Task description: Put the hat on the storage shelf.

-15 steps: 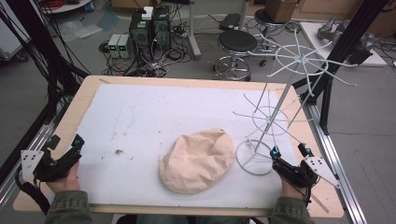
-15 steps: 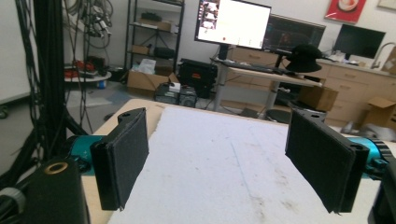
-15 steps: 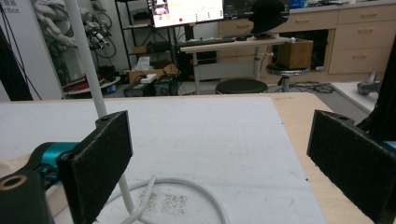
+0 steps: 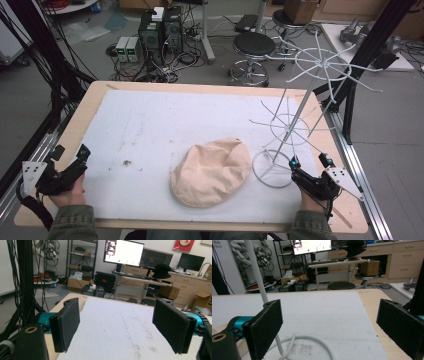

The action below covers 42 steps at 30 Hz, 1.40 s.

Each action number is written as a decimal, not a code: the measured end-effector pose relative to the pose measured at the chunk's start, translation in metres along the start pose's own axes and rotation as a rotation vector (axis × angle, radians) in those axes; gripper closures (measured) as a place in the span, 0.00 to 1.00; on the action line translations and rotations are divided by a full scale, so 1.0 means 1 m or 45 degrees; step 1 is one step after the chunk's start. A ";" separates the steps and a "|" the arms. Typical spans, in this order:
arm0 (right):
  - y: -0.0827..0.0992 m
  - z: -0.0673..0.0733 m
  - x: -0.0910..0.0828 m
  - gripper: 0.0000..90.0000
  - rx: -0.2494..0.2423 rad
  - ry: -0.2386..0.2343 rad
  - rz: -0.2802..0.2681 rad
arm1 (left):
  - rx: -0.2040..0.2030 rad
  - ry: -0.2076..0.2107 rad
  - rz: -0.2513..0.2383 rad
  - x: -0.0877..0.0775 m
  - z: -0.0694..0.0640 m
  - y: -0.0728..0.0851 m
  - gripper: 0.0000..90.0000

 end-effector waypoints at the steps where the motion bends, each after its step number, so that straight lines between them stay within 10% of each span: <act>1: 0.000 0.000 0.000 0.07 -0.001 0.000 -0.001 | -0.005 0.002 0.003 0.000 0.000 0.000 0.24; 11: 0.000 0.000 0.000 0.07 0.011 -0.007 -0.001 | -0.017 0.028 0.008 0.001 -0.002 -0.001 0.24; 26: 0.001 -0.001 0.001 0.07 0.024 -0.019 0.001 | 0.140 0.165 0.045 0.010 -0.044 -0.028 0.24; 42: 0.000 0.000 0.000 0.07 0.028 -0.024 -0.002 | 0.212 0.465 0.222 0.032 -0.114 -0.053 0.23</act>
Point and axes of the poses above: each handheld gripper's, and its own axes: x roughly forward along the jaws, y roughly out of its underside, z roughly to its left, the point moved 8 cm from there along x, roughly forward along the jaws, and after that the axes turned 9 degrees about z, right-handed, at the moved point
